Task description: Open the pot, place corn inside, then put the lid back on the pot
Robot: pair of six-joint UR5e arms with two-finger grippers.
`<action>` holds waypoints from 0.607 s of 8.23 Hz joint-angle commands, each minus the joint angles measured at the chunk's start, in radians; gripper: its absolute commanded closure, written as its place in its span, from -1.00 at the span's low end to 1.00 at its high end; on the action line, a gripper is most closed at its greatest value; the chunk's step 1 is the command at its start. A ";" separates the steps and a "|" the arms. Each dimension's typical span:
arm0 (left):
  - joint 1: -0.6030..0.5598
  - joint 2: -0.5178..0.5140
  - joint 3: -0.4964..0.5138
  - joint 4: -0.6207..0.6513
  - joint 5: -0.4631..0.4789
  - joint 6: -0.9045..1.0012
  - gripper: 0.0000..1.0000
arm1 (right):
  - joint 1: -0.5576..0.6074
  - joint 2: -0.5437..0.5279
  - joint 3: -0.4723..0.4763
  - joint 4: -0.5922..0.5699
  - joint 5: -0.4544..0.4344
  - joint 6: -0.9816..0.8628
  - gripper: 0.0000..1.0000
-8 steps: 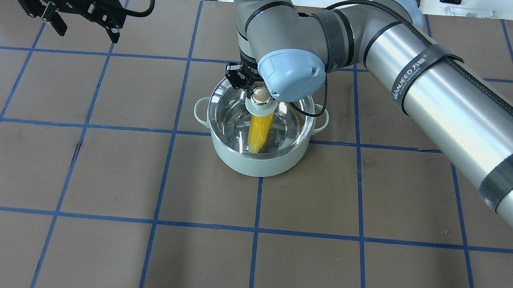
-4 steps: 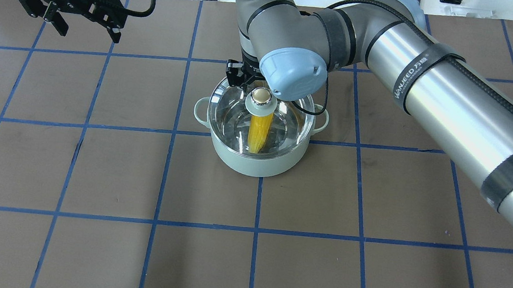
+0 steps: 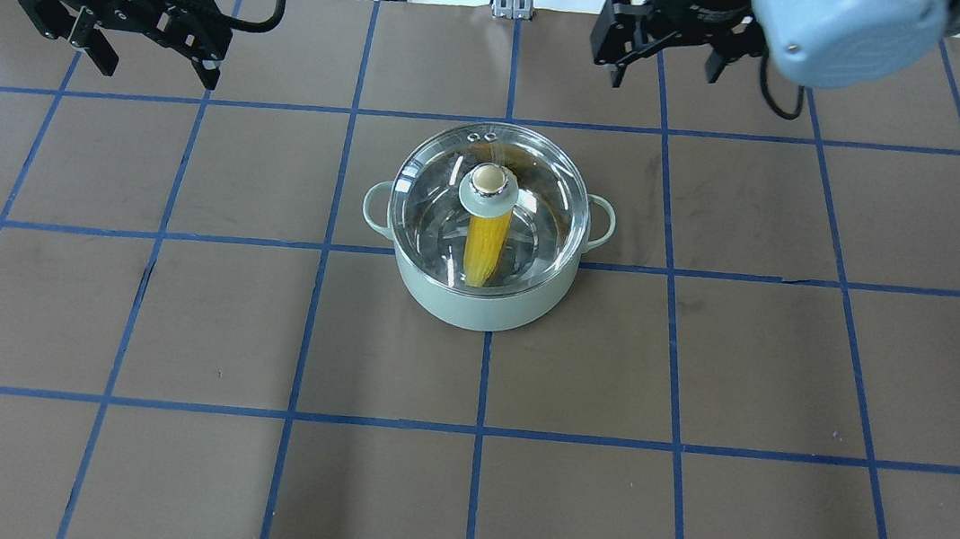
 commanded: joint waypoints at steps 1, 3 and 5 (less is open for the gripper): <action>-0.001 0.000 -0.002 -0.004 -0.010 -0.008 -1.00 | -0.096 -0.148 0.024 0.173 0.002 -0.101 -1.00; -0.006 0.000 -0.002 -0.004 -0.010 -0.014 -1.00 | -0.100 -0.166 0.032 0.169 0.003 -0.105 -1.00; -0.017 -0.001 -0.004 -0.004 -0.005 -0.014 -1.00 | -0.100 -0.167 0.043 0.166 0.008 -0.104 -1.00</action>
